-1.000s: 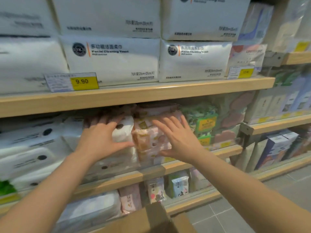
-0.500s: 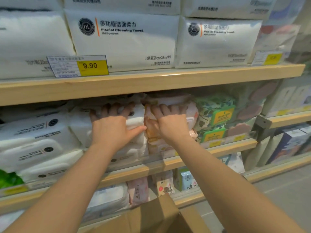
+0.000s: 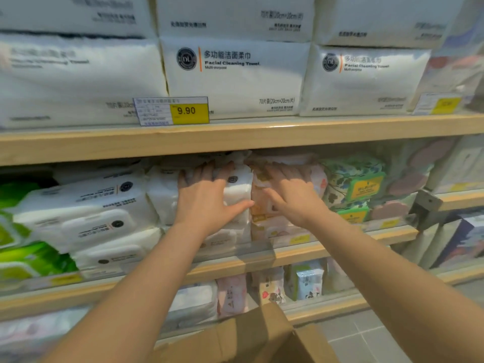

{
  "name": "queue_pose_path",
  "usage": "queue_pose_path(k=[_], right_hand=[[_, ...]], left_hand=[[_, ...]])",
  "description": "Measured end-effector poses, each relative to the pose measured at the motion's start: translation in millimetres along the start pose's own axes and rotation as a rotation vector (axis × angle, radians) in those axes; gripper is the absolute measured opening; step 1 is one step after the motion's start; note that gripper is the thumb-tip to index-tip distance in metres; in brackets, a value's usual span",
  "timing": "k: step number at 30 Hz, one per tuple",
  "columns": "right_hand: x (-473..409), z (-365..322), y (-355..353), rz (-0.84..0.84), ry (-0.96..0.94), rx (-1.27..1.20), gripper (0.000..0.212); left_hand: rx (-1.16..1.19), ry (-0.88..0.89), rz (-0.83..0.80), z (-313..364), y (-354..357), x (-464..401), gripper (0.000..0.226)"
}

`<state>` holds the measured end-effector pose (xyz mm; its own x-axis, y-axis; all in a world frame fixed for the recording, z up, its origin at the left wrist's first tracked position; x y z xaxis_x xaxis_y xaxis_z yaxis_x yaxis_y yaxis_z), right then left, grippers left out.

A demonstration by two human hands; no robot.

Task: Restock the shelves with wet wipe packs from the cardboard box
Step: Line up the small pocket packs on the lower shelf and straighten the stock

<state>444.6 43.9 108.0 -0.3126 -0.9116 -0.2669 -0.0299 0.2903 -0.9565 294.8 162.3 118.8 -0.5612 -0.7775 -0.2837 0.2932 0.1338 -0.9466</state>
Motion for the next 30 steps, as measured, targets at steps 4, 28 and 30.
queue_pose_path(k=[4, 28, 30], right_hand=[[28, -22, 2, 0.308, -0.214, 0.045, 0.058], [-44, -47, 32, 0.125, -0.430, 0.360, 0.095], [-41, -58, 31, 0.157, -0.390, 0.376, 0.100]], left_hand=[[0.142, 0.014, 0.154, -50, -15, 17, 0.082], [-0.147, -0.103, 0.086, -63, -6, -11, 0.084], [-0.129, -0.103, 0.076, -73, -8, -6, 0.083]])
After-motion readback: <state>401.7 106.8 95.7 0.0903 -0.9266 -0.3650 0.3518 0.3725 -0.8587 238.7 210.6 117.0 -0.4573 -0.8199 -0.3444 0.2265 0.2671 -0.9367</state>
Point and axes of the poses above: each hand's wrist, its own x-axis away from the middle knuckle, its own y-axis out of the palm, z = x × y, the point moved 1 cm from there along -x, towards the middle knuckle, and after that the axes turned 14 degrees about -y, right-handed, at the moved point
